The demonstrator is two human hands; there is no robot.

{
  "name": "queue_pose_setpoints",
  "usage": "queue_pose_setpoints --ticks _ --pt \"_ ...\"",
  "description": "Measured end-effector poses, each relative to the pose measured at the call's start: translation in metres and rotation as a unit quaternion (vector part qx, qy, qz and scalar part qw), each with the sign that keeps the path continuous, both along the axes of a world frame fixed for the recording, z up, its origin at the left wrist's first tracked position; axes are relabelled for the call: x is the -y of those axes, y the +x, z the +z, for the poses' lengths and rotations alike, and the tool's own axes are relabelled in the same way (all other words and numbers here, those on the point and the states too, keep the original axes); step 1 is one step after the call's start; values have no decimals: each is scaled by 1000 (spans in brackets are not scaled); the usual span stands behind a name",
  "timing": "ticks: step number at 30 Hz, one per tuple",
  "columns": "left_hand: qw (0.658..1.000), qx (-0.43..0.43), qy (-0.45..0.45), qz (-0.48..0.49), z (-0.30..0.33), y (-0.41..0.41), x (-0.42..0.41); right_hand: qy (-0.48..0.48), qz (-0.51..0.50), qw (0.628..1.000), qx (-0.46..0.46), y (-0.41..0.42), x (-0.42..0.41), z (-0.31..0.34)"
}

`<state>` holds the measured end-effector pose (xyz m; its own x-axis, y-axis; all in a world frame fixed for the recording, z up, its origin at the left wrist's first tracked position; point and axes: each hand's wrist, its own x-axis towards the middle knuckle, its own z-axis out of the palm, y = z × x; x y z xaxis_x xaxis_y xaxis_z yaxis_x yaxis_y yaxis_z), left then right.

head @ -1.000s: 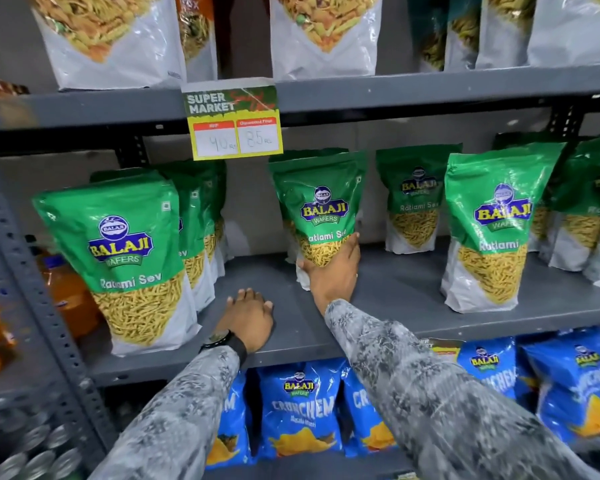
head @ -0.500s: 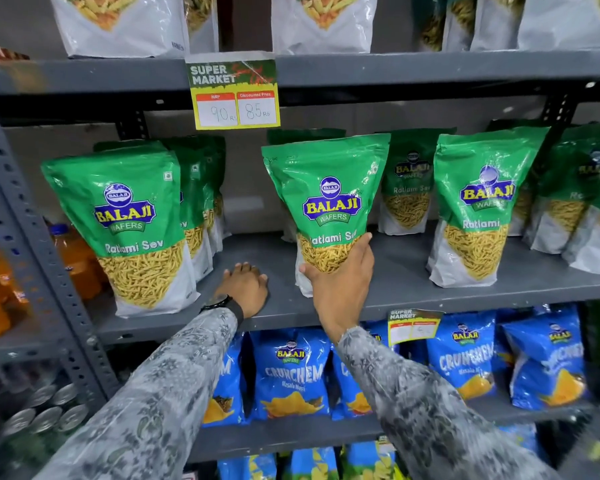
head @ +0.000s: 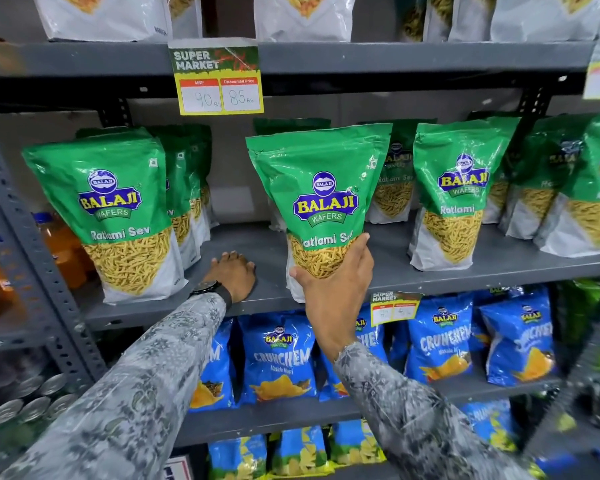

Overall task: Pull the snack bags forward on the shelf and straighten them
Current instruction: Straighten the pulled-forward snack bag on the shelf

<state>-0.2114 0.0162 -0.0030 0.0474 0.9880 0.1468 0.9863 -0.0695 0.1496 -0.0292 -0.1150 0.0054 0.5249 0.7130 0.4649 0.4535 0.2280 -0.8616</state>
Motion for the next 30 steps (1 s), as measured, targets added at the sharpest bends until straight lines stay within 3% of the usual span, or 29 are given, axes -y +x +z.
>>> queue_pose_setpoints --ticks 23,30 --pt "1000 -3 1 -18 -1 0 -3 68 80 994 26 59 39 -24" --pt "1000 0 11 -17 -3 -2 -4 37 117 989 87 36 17 -26"
